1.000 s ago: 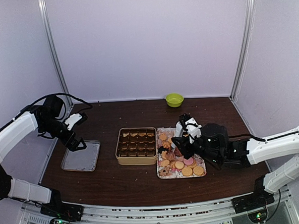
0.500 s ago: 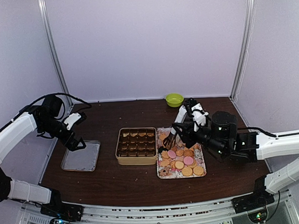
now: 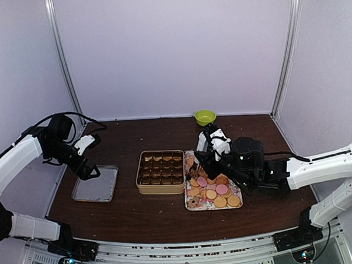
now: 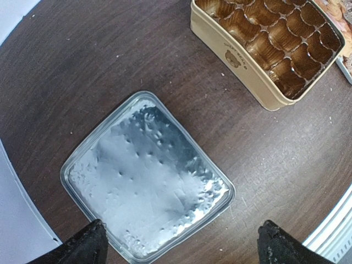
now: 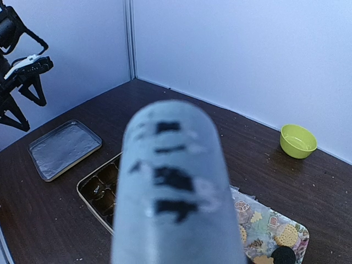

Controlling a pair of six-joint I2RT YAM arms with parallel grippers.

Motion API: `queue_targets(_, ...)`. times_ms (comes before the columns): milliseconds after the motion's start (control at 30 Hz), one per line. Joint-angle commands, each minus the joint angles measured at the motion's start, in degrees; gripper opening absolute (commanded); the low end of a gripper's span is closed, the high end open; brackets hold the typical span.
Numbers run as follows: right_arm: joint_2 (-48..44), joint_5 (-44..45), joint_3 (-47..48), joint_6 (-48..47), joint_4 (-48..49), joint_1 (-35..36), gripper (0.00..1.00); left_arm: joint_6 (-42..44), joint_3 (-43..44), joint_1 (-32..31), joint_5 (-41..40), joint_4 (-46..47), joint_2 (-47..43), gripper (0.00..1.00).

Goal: Pack the cookies
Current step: Pick up the fake cookies from the plate.

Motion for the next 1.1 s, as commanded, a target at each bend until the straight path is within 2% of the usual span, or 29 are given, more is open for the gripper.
queue_targets(0, 1.2, 5.16, -1.33, -1.39, 3.2, 1.65, 0.36, 0.02, -0.28, 0.48, -0.68, 0.99, -1.46, 0.98)
queue_targets(300, 2.14, 9.03, -4.75, -0.28, 4.68, 2.85, 0.37, 0.15, 0.29, 0.46, -1.36, 0.35, -1.55, 0.98)
queue_targets(800, 3.5, 8.66, -4.67, -0.25, 5.74, 3.5, 0.39, 0.28, 1.72, 0.49, -1.43, -0.76, -1.83, 0.98)
queue_targets(1067, 4.76, 14.71, -4.19, -1.59, 3.9, 3.55, 0.36, 0.54, 2.5, 0.44, -1.31, -1.64, -1.75, 0.98)
